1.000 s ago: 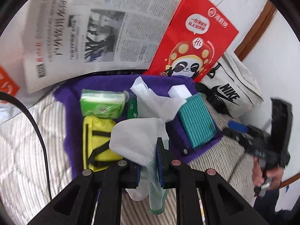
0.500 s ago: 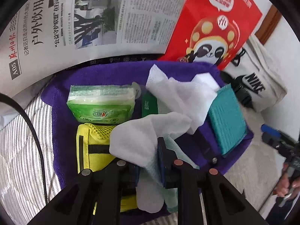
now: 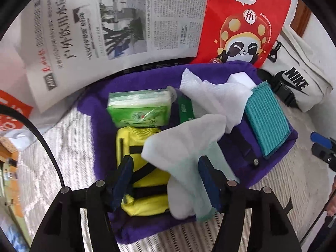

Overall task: Organize soft objects
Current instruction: 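Lower the white-and-mint cloth onto the towel and open the left tool, then grasp the white orange-print sachet from the bed with the left tool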

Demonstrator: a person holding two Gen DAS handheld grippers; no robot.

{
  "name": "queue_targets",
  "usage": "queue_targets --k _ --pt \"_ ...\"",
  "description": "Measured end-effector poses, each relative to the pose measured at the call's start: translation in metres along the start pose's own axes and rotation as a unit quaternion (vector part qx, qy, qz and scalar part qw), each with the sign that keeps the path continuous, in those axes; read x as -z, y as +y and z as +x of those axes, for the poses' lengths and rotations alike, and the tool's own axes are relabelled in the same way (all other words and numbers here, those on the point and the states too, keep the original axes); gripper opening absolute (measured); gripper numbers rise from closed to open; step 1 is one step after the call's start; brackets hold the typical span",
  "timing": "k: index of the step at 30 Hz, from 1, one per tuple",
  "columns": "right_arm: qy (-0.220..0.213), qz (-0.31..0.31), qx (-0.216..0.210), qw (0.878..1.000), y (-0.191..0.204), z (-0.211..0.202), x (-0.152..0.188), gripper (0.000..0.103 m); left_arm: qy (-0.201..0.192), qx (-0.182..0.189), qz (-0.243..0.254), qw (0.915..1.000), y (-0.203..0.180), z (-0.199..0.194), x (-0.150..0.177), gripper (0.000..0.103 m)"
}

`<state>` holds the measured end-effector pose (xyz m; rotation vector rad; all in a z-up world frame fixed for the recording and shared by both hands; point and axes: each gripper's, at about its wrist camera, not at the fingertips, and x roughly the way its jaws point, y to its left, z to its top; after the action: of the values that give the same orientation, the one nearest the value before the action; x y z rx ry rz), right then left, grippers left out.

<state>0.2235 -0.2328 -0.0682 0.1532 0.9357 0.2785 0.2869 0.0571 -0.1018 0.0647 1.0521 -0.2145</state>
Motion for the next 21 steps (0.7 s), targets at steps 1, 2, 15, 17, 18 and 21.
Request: queue_targets --k 1,2,15,17,18,21 --pt "-0.001 0.0 0.001 1.0 0.0 -0.001 0.002 0.061 -0.002 -0.005 0.002 1.0 0.0 -0.003 0.001 0.062" --pt "-0.001 0.0 0.001 1.0 -0.001 -0.003 0.003 0.061 -0.004 -0.008 0.004 1.0 0.0 -0.005 0.002 0.062" --pt "0.019 -0.037 0.023 0.999 0.009 -0.024 0.055 0.061 -0.031 -0.016 -0.001 0.9994 -0.005 -0.049 0.034 0.062" --pt "0.032 -0.049 0.026 0.998 0.01 -0.022 0.068 0.061 -0.039 -0.001 -0.003 0.9993 -0.011 -0.059 0.046 0.062" --pt "0.038 -0.054 0.032 0.997 0.011 -0.022 0.076 0.061 -0.039 0.006 -0.003 0.9992 -0.015 -0.061 0.054 0.062" --pt "0.043 -0.052 0.034 0.997 0.007 -0.024 0.094 0.061 -0.03 0.03 0.001 0.9991 -0.03 -0.061 0.077 0.063"
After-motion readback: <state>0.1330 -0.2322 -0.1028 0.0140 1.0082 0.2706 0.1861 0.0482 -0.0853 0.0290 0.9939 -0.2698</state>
